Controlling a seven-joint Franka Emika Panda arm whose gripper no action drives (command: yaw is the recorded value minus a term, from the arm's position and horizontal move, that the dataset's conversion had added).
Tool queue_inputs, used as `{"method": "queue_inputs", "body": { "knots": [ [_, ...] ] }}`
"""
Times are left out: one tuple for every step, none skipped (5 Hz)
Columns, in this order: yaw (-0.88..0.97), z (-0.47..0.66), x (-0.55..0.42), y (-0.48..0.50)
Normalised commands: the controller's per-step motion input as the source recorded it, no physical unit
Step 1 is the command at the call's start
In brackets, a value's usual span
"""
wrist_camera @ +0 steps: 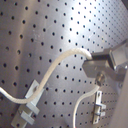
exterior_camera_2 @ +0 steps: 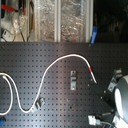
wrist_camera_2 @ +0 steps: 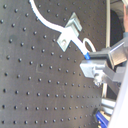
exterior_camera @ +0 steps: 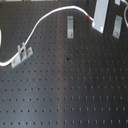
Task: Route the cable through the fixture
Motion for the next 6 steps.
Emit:
{"method": "queue_inputs", "body": {
  "knots": [
    [0.00, 0.00, -0.026, 0.018],
    [0.00, 0.22, -0.292, 0.273],
    [0.05, 0.00, -0.250, 0.078],
    [0.00, 0.00, -0.104, -0.150],
    [-0.24, 0.01, -0.170, -0.792],
    [0.00, 0.00, -0.016, -0.023]
  ]
}}
